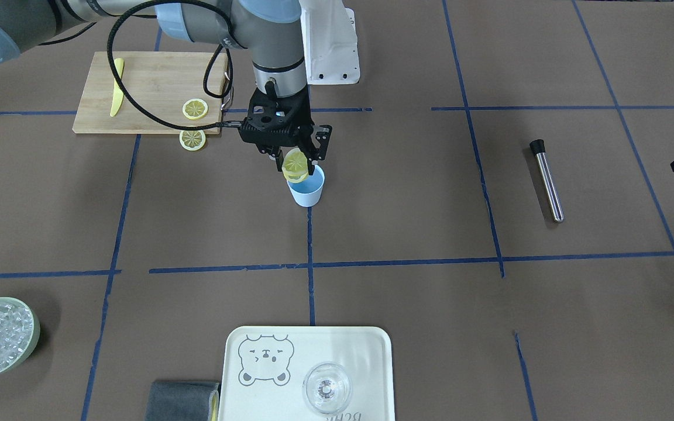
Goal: Squeeze lemon into cup
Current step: 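Carry the lemon slice with the right gripper over the blue cup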
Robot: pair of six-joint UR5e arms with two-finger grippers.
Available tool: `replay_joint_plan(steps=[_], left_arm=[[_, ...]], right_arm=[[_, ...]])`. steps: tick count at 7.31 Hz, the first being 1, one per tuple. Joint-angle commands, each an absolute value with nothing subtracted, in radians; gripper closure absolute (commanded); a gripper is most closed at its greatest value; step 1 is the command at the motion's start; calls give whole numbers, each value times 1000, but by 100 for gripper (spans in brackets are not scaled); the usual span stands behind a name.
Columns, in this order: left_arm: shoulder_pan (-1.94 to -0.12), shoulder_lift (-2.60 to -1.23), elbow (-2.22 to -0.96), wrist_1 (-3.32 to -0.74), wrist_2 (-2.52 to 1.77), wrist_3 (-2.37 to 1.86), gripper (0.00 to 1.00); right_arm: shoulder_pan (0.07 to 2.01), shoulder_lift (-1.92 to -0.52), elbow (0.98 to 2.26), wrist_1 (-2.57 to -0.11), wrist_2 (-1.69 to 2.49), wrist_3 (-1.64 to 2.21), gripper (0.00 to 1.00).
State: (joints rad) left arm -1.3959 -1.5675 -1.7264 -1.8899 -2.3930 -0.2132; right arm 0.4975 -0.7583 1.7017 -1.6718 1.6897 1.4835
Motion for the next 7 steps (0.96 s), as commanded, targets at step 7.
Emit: replay_joint_plan(steps=[7], left_arm=[[-1396, -1568, -1743, -1885, -2393, -215, 0]], right_arm=[[465, -756, 1671, -1671, 1698, 1480, 16]])
